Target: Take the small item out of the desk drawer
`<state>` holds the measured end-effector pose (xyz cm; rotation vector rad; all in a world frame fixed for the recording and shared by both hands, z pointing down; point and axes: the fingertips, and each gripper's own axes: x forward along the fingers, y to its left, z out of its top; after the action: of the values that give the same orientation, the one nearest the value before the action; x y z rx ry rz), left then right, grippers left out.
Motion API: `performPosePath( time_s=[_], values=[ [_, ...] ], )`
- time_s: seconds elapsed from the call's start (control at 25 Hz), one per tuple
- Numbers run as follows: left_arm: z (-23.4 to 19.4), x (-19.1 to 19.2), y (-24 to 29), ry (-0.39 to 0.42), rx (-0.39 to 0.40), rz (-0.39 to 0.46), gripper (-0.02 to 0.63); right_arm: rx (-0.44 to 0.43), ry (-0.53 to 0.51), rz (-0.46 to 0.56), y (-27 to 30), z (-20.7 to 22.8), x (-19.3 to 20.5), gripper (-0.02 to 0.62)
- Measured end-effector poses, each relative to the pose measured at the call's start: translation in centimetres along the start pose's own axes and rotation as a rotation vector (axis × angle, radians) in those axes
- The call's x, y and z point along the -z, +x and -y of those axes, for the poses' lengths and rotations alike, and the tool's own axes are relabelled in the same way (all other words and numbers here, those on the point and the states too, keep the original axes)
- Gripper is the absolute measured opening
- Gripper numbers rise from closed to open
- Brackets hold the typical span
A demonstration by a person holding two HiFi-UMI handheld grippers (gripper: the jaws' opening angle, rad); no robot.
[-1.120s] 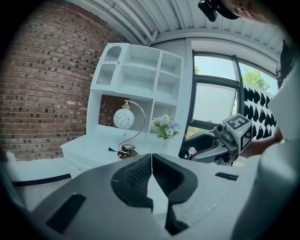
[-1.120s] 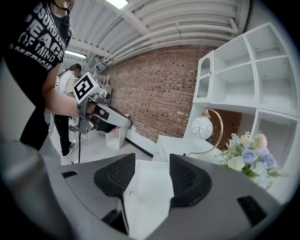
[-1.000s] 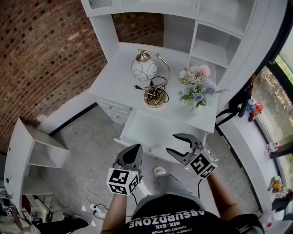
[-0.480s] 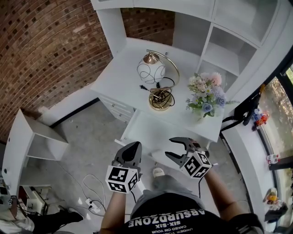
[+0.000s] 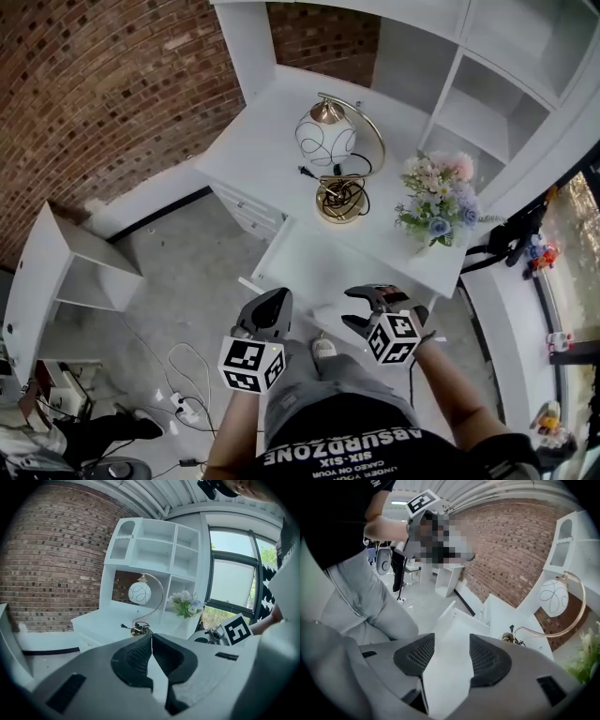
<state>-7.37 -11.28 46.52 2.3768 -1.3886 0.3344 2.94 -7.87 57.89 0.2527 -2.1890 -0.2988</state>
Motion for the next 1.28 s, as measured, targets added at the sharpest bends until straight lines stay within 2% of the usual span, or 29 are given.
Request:
performPosePath(
  time_s=[0.48,1.28],
  values=[
    [-1.2,2.0,0.8,-0.023,-0.024,-0.048,0.005,-0.121,-0.083,-0.064,4.7,-1.8,1.8,0.222],
    [-4.4,3.8,2.8,-0.045,-0.022,-0.122,0.005,-0.276,-0.051,-0.178,12.7,-3.1,5.7,0.224]
  ],
)
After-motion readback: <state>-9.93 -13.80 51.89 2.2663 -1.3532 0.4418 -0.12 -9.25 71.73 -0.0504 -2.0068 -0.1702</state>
